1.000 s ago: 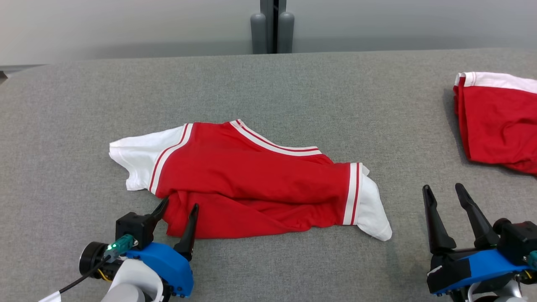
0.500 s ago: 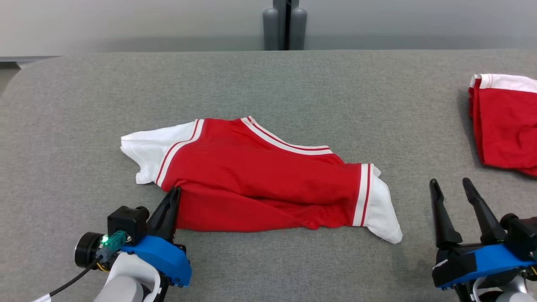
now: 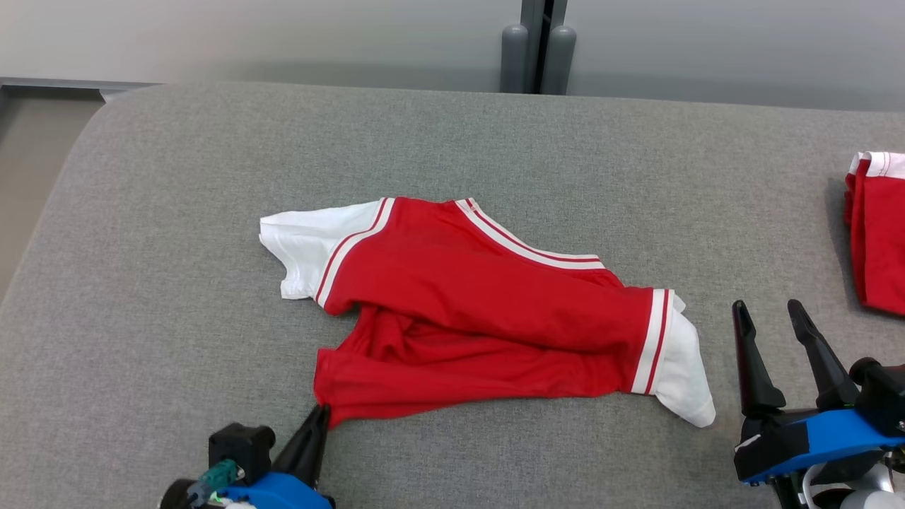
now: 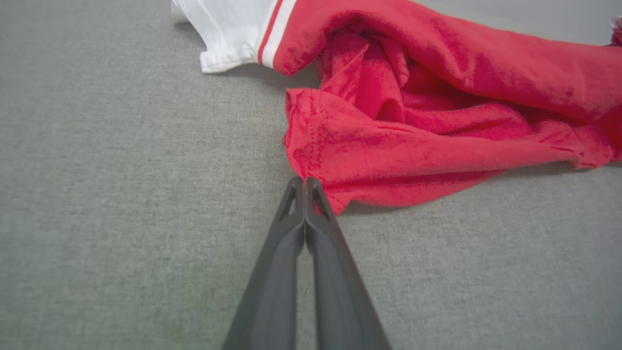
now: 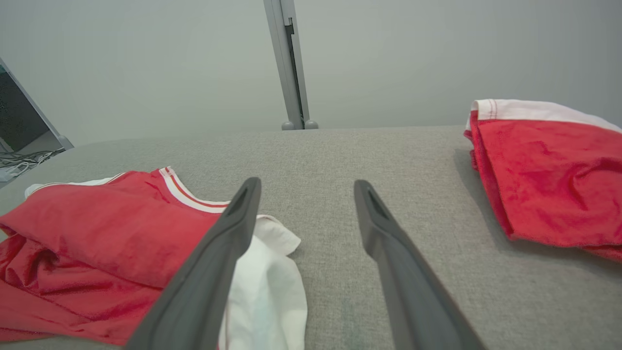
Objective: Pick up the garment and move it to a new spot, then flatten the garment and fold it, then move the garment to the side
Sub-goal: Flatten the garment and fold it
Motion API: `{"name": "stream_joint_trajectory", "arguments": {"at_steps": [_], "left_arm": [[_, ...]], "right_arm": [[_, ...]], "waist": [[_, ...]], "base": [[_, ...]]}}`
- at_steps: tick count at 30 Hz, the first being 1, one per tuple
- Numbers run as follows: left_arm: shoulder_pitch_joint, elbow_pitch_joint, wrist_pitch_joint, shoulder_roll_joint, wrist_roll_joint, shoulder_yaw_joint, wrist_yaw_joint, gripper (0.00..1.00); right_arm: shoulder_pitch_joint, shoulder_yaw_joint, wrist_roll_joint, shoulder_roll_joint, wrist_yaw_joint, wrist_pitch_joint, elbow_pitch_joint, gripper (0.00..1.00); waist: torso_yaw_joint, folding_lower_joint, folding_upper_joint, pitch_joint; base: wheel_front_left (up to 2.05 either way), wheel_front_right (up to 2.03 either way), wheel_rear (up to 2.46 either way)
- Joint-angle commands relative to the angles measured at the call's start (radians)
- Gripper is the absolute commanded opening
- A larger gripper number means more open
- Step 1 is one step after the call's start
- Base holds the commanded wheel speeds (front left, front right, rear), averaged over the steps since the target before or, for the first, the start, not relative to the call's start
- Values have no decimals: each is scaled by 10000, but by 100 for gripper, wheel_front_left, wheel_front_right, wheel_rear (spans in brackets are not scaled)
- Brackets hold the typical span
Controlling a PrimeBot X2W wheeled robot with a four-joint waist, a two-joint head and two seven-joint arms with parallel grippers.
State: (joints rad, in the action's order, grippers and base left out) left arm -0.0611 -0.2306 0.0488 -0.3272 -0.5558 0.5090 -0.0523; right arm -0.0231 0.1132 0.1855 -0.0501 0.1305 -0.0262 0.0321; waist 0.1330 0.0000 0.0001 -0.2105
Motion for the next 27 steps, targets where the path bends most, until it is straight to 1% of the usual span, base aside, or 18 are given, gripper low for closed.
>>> {"name": "stream_joint_trajectory", "arguments": {"at_steps": [1,2,3,5,6,11,18,24,26,27], "left_arm": [[126,-121,-22,113,-148,66,92,0],[156,-318,104,147,-122,98,122,44],[192,-409,197,232,-178,81,117,100],[224,-446,314,321,-221,69,116,100],[120,-421,672,380,-118,-6,14,100],[-157,-24,1176,348,174,-70,-150,100],[-477,985,1535,55,621,-451,-802,100],[-626,1284,1674,-388,894,-820,-1147,100],[-615,1299,1674,-611,1030,-882,-1201,100],[-576,1315,1649,-630,985,-911,-1213,100]], "right_arm": [[-21,32,21,-11,5,9,-24,100],[16,53,26,-11,5,-5,-51,100],[33,78,20,-13,5,-10,-59,100],[47,106,11,-13,5,-16,-50,100],[92,153,-11,-11,5,-4,-19,100],[211,241,-74,-13,5,67,61,100],[384,311,-101,-13,5,220,260,100],[629,470,-97,-11,5,268,395,100],[740,477,-103,-11,5,291,436,100],[771,471,-112,-10,5,320,446,100]], "waist": [[11,0,-1,50],[21,0,-1,133],[25,0,-1,177],[31,0,-1,214],[54,0,-1,297],[36,0,-1,476],[-275,0,-1,743],[-674,0,-1,960],[-802,0,-1,1034],[-856,0,-1,1074]], "base": [[0,0,0],[0,0,0],[0,0,0],[0,0,0],[0,0,0],[0,0,0],[0,0,0],[0,0,0],[0,0,0],[0,0,0]]}}
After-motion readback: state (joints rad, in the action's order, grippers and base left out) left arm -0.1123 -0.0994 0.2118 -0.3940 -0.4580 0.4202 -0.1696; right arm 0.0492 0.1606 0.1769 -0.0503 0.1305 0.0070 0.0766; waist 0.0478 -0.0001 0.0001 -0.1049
